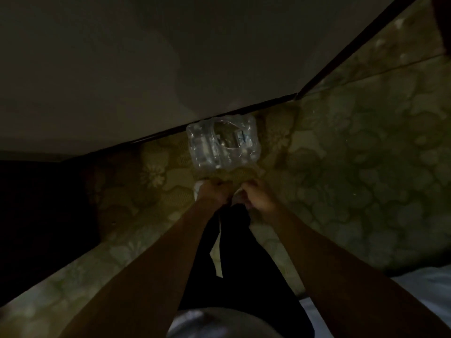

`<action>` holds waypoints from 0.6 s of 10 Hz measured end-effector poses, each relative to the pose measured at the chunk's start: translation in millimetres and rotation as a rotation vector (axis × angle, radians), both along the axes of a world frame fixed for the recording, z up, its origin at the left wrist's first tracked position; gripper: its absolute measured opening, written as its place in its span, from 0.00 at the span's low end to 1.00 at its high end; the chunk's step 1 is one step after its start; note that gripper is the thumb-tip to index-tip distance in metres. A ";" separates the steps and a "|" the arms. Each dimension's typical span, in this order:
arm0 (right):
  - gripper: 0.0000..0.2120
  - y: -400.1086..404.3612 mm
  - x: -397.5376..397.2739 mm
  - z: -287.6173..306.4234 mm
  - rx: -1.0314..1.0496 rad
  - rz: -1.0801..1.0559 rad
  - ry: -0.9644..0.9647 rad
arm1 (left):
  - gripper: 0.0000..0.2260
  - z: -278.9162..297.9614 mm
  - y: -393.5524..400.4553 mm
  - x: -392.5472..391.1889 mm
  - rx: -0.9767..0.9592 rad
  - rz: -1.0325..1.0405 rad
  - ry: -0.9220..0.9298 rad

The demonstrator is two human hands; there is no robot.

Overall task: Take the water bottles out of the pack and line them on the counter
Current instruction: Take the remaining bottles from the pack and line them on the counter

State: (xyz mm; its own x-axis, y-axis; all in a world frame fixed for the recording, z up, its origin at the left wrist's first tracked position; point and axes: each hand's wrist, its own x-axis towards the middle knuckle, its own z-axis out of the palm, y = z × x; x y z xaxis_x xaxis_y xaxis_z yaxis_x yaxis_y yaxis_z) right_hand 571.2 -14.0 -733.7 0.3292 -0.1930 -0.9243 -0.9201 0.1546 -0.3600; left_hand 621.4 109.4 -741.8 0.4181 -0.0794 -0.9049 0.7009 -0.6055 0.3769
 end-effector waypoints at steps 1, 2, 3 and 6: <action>0.09 -14.9 21.3 -25.1 -0.008 -0.019 -0.022 | 0.14 -19.7 -17.3 22.3 -0.022 0.029 -0.006; 0.05 -17.7 44.6 -56.6 -0.026 -0.016 -0.063 | 0.14 -48.5 -29.2 45.2 -0.023 0.040 -0.028; 0.14 -21.7 69.0 -98.9 -0.026 0.002 -0.058 | 0.10 -92.0 -36.3 68.5 -0.015 0.018 -0.048; 0.06 -40.7 128.3 -252.0 -0.131 0.027 -0.062 | 0.11 -225.7 -50.2 118.5 -0.045 -0.018 -0.080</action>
State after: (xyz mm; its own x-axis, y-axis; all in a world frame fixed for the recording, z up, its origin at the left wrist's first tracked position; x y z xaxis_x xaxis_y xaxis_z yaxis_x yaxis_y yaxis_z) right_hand 699.5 -54.6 -985.7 0.3914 -0.3007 -0.8697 -0.8987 0.0784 -0.4315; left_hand 739.9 59.2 -967.5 0.4872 -0.1279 -0.8639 0.6562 -0.5991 0.4588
